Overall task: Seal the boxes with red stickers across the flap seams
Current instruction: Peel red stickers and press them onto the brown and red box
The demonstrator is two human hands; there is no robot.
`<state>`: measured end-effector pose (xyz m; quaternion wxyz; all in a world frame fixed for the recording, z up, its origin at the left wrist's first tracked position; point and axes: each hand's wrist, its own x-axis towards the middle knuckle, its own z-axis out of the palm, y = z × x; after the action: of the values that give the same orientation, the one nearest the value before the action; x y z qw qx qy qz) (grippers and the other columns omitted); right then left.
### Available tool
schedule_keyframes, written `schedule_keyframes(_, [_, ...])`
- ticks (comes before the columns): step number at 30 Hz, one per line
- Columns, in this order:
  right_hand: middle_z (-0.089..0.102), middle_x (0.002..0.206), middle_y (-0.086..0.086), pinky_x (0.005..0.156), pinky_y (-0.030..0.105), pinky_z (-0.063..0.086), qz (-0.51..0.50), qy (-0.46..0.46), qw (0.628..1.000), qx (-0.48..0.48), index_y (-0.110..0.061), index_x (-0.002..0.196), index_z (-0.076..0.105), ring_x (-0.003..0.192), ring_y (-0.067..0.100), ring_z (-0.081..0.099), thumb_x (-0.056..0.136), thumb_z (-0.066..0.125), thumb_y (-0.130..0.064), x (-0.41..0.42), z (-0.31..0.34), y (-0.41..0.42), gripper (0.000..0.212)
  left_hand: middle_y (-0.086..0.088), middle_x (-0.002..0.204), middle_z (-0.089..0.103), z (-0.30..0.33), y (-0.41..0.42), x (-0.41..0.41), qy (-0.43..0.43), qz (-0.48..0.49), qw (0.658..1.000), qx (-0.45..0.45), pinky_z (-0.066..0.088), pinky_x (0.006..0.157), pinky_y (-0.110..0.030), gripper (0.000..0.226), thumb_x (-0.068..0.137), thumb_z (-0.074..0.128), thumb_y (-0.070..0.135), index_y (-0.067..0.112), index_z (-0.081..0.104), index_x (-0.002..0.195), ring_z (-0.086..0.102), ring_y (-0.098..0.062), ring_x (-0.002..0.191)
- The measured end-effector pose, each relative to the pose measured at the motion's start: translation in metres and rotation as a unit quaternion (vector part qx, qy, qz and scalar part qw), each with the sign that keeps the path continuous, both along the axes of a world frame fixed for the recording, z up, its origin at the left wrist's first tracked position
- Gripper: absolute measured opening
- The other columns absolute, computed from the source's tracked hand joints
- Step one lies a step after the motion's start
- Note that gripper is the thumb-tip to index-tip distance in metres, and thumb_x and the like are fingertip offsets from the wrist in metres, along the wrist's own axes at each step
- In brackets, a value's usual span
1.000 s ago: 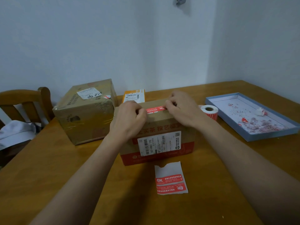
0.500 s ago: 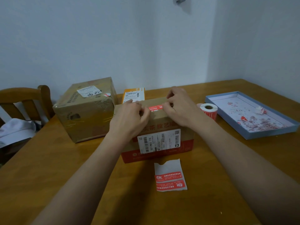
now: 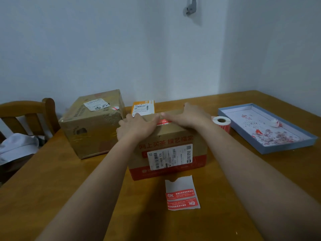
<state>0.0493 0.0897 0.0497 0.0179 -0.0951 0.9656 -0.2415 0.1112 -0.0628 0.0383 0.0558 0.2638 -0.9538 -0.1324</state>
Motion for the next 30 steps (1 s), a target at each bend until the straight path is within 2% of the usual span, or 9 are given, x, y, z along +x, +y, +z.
schedule_keyframes(2, [0.043, 0.146, 0.011, 0.097, 0.042, 0.041, -0.001, 0.006, 1.000, 0.026, -0.014, 0.142, 0.037, 0.132, 0.032, 0.043, 0.056, 0.050, -0.093, -0.001, -0.002, -0.003, 0.118, -0.013, 0.154, 0.027, 0.001, -0.001, -0.001, -0.015, -0.005, 1.000, 0.002, 0.032, 0.106, -0.052, 0.100, 0.078, 0.028, 0.086, 0.015, 0.030, 0.149, 0.024, -0.038, 0.140])
schedule_keyframes(5, [0.046, 0.142, 0.011, 0.093, 0.041, 0.042, -0.011, -0.002, 1.000, 0.026, -0.015, 0.138, 0.041, 0.129, 0.031, 0.045, 0.053, 0.056, -0.092, -0.004, -0.004, -0.005, 0.115, -0.012, 0.154, 0.025, 0.003, -0.002, -0.003, -0.026, -0.003, 1.000, 0.014, 0.032, 0.105, -0.051, 0.101, 0.077, 0.036, 0.085, 0.016, 0.030, 0.149, 0.023, -0.037, 0.140])
schedule_keyframes(12, [0.040, 0.146, 0.009, 0.098, 0.044, 0.042, -0.028, -0.035, 0.999, -0.013, -0.022, 0.144, 0.034, 0.131, 0.031, 0.042, 0.060, 0.074, -0.072, -0.015, -0.001, -0.011, 0.106, -0.008, 0.151, 0.028, 0.007, -0.003, -0.007, 0.013, 0.022, 0.996, 0.081, 0.032, 0.105, -0.049, 0.088, 0.075, 0.060, 0.073, 0.016, 0.043, 0.139, 0.024, -0.035, 0.139])
schedule_keyframes(17, [0.043, 0.142, 0.009, 0.100, 0.046, 0.044, -0.021, -0.051, 0.997, -0.062, -0.024, 0.142, 0.034, 0.125, 0.030, 0.046, 0.066, 0.080, -0.056, -0.018, 0.000, -0.011, 0.095, -0.010, 0.152, 0.026, 0.008, -0.004, -0.011, 0.037, 0.044, 0.990, 0.128, 0.031, 0.107, -0.050, 0.093, 0.073, 0.070, 0.064, 0.014, 0.036, 0.145, 0.023, -0.035, 0.139])
schedule_keyframes(20, [0.045, 0.139, 0.008, 0.101, 0.045, 0.043, -0.016, -0.053, 0.995, -0.085, -0.026, 0.140, 0.034, 0.125, 0.027, 0.046, 0.070, 0.080, -0.047, -0.019, -0.001, -0.009, 0.086, -0.009, 0.151, 0.028, 0.006, -0.008, -0.014, 0.049, 0.054, 0.985, 0.154, 0.035, 0.108, -0.051, 0.095, 0.071, 0.075, 0.060, 0.016, 0.036, 0.146, 0.027, -0.034, 0.138])
schedule_keyframes(26, [0.045, 0.138, 0.005, 0.102, 0.043, 0.042, -0.007, -0.050, 0.992, -0.112, -0.029, 0.139, 0.036, 0.124, 0.026, 0.046, 0.079, 0.076, -0.034, -0.019, -0.001, -0.005, 0.072, -0.009, 0.146, 0.035, 0.004, -0.013, -0.019, 0.067, 0.059, 0.973, 0.211, 0.044, 0.100, -0.053, 0.098, 0.063, 0.083, 0.052, 0.018, 0.039, 0.143, 0.041, -0.034, 0.130])
schedule_keyframes(30, [0.047, 0.135, 0.004, 0.095, 0.038, 0.045, -0.002, -0.051, 0.991, -0.126, -0.030, 0.139, 0.037, 0.115, 0.023, 0.050, 0.086, 0.067, -0.021, -0.017, -0.001, -0.002, 0.062, -0.010, 0.149, 0.032, 0.003, -0.015, -0.018, 0.064, 0.055, 0.975, 0.208, 0.040, 0.105, -0.052, 0.088, 0.073, 0.078, 0.048, 0.019, 0.038, 0.145, 0.037, -0.034, 0.133])
